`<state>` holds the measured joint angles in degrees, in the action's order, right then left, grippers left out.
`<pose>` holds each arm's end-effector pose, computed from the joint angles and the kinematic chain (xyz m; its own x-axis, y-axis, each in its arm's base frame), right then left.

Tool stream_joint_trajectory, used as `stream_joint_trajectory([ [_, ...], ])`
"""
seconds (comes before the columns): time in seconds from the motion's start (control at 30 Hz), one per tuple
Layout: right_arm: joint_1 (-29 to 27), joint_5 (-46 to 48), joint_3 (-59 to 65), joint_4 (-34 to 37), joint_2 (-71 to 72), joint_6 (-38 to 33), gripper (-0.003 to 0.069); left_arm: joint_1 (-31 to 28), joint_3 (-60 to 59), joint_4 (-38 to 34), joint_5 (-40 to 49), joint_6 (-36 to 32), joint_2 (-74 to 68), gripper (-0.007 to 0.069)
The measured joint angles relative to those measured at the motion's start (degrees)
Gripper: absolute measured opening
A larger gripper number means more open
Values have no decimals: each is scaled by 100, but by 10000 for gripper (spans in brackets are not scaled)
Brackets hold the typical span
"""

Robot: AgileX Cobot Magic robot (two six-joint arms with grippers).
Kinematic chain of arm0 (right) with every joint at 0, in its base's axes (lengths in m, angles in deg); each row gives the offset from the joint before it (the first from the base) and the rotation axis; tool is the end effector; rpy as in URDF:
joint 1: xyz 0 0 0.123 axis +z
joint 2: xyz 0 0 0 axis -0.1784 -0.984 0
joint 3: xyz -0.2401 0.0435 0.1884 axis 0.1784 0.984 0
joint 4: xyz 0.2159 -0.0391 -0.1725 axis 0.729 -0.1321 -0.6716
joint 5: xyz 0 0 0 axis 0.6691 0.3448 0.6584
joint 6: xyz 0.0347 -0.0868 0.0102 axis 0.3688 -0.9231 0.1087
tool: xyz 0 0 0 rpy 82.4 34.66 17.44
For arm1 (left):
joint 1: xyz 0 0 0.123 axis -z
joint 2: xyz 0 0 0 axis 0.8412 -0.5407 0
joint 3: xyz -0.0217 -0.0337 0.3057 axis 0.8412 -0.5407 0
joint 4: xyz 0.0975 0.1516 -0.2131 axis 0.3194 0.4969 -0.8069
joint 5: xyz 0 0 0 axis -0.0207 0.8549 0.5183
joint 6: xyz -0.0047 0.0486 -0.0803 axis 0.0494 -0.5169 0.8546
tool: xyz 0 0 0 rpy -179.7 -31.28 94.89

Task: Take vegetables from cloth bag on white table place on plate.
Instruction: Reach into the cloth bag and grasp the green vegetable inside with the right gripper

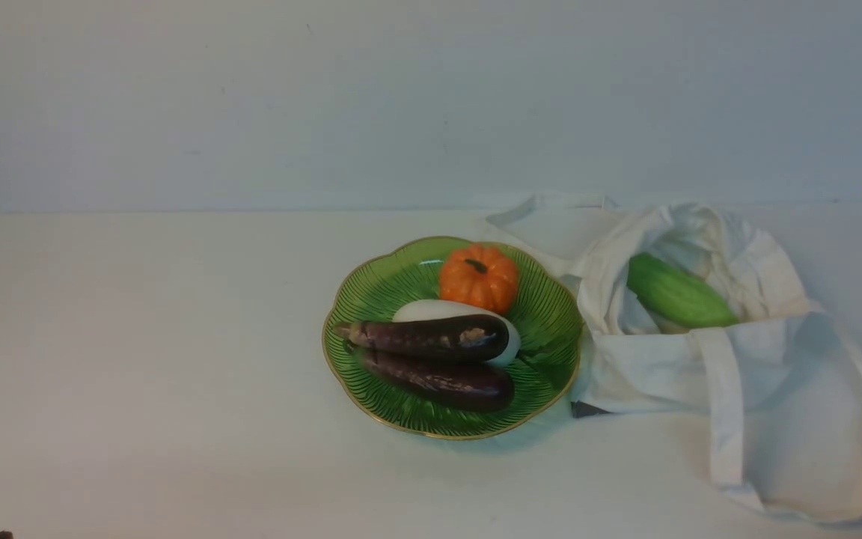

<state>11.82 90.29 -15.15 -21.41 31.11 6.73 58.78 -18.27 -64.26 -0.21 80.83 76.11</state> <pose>0.0599 0.0217 0.1810 -0.2934 0.8394 -0.4575 0.0373 0.4883 0.8719 0.0596 -0.0033 0.1688 -0.2921 0.0679 -0.9540 0.0618 0.9967 0.0520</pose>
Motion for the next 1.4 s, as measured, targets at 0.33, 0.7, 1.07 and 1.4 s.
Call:
stream_joint_trajectory([
  [0.33,0,-698,-1330,-266,-119,-1988,-15,0,0,0,0,0,0,-5],
  [0.7,0,1342,-3259,-1515,-3139,-3150,-15,0,0,0,0,0,0,-5],
  [1.07,0,3179,-5221,-1985,-6872,-3519,-10,0,0,0,0,0,0,-5],
  [1.4,418,3044,-7152,-2034,-9319,-4240,38,0,0,0,0,0,0,-5],
])
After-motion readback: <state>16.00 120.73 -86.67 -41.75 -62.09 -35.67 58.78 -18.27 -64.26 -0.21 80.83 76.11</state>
